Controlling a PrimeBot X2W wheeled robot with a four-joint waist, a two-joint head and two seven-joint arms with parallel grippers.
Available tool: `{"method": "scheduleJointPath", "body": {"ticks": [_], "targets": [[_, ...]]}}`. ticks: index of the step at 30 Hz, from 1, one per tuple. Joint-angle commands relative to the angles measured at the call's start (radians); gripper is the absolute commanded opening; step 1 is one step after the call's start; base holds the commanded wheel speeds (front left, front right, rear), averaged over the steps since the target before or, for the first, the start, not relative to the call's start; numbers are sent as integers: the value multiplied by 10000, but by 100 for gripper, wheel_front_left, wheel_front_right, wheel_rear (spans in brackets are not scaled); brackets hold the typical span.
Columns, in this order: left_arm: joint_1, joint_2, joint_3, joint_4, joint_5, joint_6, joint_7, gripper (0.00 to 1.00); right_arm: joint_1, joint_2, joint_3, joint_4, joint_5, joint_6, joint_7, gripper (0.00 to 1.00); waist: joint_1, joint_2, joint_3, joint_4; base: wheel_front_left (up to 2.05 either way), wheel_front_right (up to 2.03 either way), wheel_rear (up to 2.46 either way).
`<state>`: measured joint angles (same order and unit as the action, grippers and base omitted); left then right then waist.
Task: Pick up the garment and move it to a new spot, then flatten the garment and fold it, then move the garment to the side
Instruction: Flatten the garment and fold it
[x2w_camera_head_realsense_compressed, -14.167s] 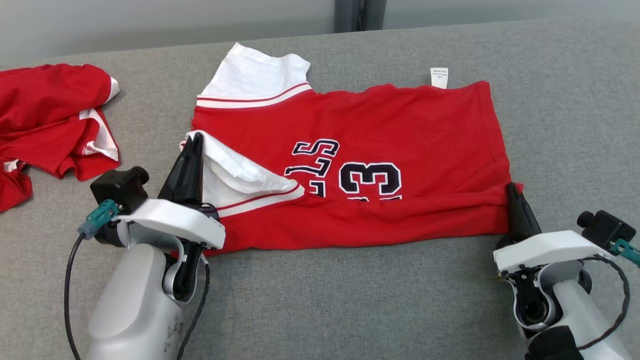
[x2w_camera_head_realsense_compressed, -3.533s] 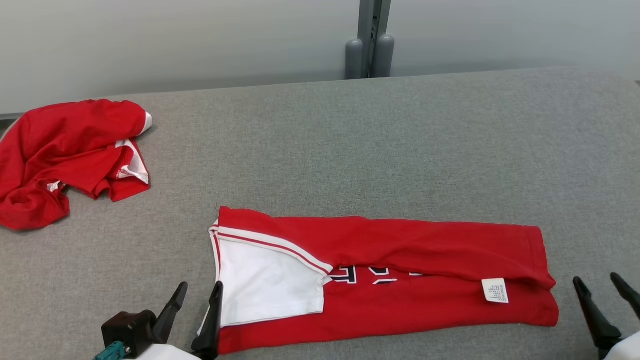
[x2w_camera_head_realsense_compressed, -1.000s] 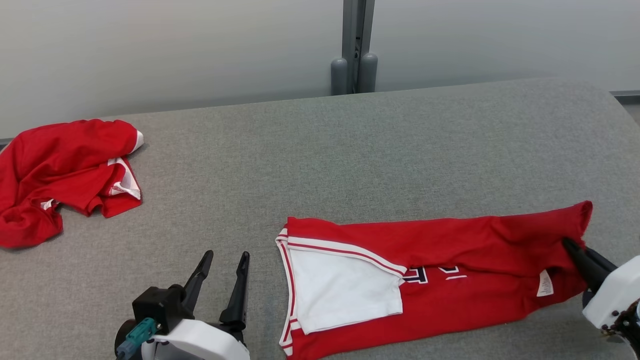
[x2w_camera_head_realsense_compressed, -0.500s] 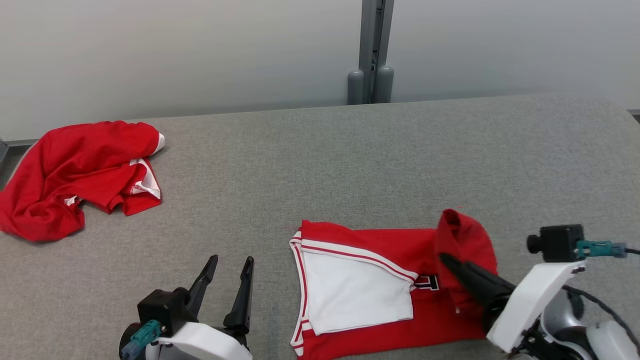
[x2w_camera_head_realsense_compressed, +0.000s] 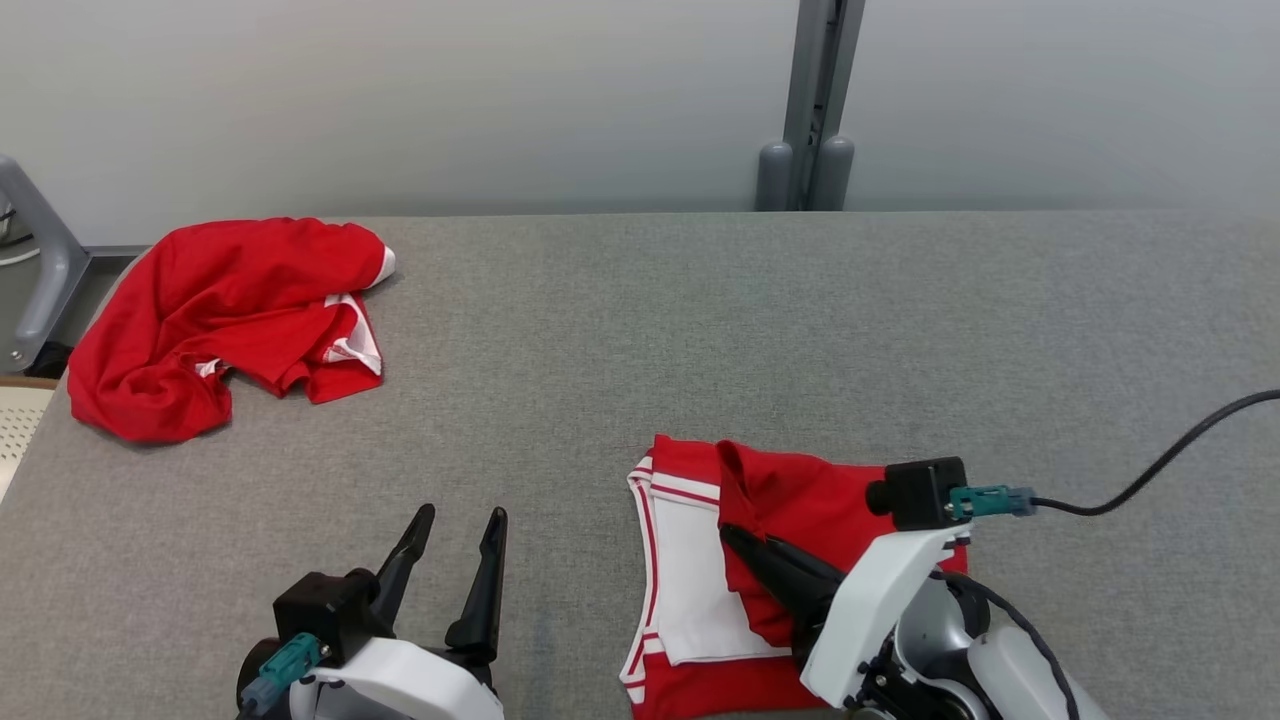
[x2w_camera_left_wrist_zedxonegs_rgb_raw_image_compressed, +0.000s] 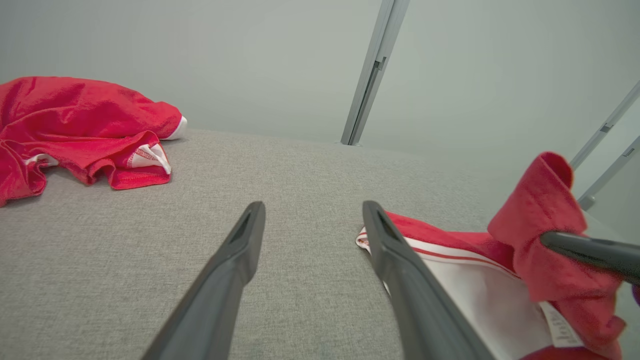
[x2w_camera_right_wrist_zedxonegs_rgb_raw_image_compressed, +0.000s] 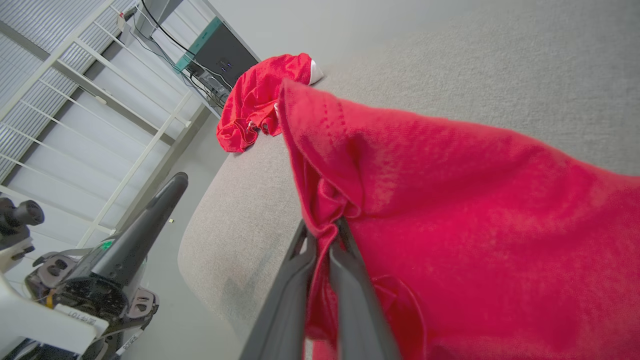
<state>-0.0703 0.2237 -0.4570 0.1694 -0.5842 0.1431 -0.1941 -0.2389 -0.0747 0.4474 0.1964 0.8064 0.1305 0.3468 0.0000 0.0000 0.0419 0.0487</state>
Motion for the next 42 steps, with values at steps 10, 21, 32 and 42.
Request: {"method": "scheduleJointPath", "body": {"ticks": [10,21,32,42], "targets": [[-262,-2,-38,90,-9,6,-103,100,-1081,225,1052,2331,-348,5,-1108,46,0,0,209,477,0,0,0],[-387,-41,-78,206,-22,33,-208,100,-1751,210,1869,2614,387,5,-2057,100,0,0,314,300,0,0,0],[-444,-53,-215,206,87,69,-249,100,-1757,-457,341,2705,-2041,5,-4403,100,0,0,268,-23,0,0,0],[-428,-128,-338,291,182,162,-345,100,-628,-333,-1745,1766,-4441,5,-5568,100,0,0,149,-228,0,0,0]]}}
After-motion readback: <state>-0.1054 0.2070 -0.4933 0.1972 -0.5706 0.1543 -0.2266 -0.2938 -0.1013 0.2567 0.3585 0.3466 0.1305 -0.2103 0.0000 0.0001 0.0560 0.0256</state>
